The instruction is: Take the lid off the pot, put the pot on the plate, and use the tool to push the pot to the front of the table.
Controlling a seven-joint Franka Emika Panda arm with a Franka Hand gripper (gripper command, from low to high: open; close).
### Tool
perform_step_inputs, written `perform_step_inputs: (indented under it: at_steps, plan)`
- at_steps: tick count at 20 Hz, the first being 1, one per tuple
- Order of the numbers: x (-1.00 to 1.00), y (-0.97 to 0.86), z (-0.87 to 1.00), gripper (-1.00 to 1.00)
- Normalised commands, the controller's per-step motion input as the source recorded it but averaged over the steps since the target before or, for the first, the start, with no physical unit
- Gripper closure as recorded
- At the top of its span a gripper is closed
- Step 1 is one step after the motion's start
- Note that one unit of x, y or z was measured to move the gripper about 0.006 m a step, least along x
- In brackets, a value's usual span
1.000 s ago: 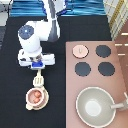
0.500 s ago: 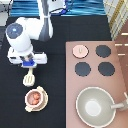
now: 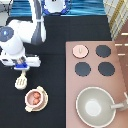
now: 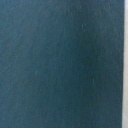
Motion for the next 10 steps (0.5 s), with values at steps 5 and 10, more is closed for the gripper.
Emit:
perform_step_inputs:
  at_steps: [5,10]
  plan:
    - [0.81,0.59,-0.09,1.0]
    - [0.53,0.67,0.36,1.0]
